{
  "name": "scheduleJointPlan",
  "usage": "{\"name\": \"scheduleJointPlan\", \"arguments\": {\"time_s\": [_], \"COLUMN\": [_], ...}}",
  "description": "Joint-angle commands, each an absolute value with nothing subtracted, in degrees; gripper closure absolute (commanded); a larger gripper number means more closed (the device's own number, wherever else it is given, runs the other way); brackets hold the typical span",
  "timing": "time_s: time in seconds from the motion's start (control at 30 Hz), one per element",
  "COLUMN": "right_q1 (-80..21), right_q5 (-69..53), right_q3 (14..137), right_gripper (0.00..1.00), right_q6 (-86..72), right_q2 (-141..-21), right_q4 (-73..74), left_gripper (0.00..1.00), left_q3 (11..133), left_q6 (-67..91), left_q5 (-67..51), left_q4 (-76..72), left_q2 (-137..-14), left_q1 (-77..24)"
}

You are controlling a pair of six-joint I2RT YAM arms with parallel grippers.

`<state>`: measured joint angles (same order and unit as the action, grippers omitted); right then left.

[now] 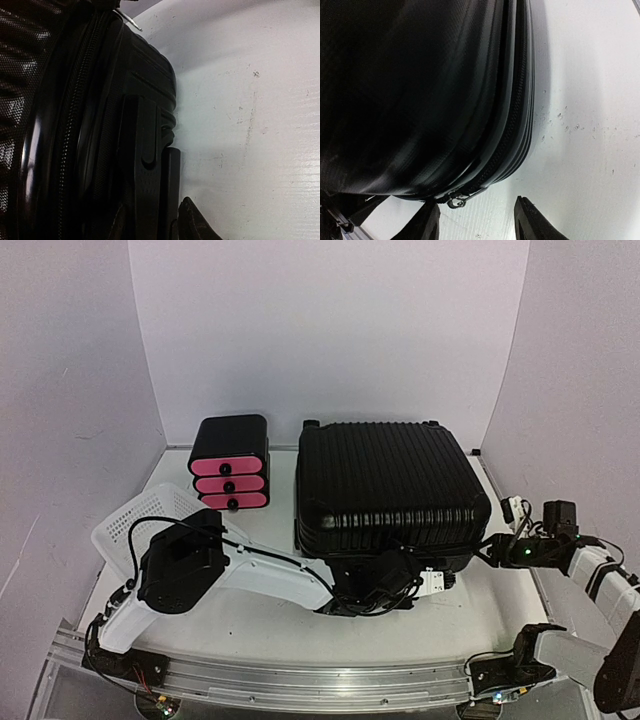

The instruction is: Open, take out, and arrange the luggage

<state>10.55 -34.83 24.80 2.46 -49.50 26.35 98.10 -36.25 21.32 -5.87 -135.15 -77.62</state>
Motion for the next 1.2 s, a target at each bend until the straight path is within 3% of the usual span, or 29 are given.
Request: {"name": "scheduleJointPlan", "arguments": {"time_s": [0.0, 0.17, 0.5, 0.83, 1.03, 1.17], "right_q1": [11.16, 13.80, 15.63, 11.30, 7.78, 7.51], "right_q5": [-36.45, -38.51, -57.09, -64.26, -57.35, -58.55], "right_q3": [26.97, 25.10, 20.60, 22.20, 22.90, 24.20], "right_gripper": [0.39, 0.32, 0.37, 0.44, 0.36, 0.35], "right_q6": [2.78, 5.64, 0.44, -1.60, -1.60, -2.36], "right_q2": [-49.43, -47.86, -54.23, -61.44, -55.52, -58.70], "right_q4": [20.43, 17.60, 0.44, -0.65, 11.30, 11.55], "left_gripper": [0.69, 0.76, 0.92, 0.94, 0.94, 0.95], "left_q3": [95.21, 94.68, 88.11, 80.78, 81.85, 81.85], "left_q6": [-34.31, -33.92, -31.13, -28.51, -27.96, -27.68], "left_q5": [26.93, 27.02, 26.04, 23.32, 22.15, 21.70], "left_q4": [-3.48, -3.48, -3.45, -3.59, -3.60, -3.58], "left_q2": [-132.52, -132.55, -129.07, -123.15, -123.03, -122.55], "left_q1": [-75.37, -75.18, -72.27, -71.33, -69.09, -68.02]}}
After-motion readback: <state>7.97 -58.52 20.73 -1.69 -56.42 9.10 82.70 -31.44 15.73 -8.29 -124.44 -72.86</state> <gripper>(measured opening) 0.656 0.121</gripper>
